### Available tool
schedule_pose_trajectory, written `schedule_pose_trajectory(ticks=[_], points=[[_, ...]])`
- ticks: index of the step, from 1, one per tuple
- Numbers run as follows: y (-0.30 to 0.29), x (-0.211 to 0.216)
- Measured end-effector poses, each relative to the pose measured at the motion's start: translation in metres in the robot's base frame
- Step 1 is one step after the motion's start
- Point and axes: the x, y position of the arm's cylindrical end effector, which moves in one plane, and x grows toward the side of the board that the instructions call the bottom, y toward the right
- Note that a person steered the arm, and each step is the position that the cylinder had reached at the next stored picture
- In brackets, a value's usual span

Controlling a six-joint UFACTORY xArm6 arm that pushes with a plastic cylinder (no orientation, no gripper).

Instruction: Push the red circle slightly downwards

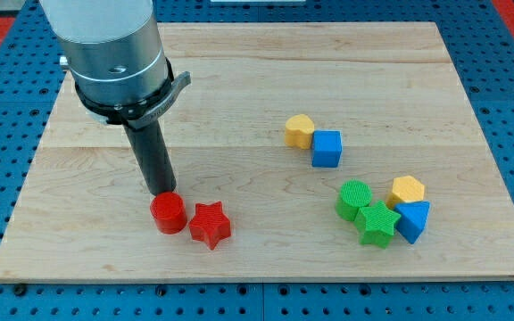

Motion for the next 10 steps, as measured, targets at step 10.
schedule_pose_trajectory(ticks=[10], points=[[0.098, -0.036]])
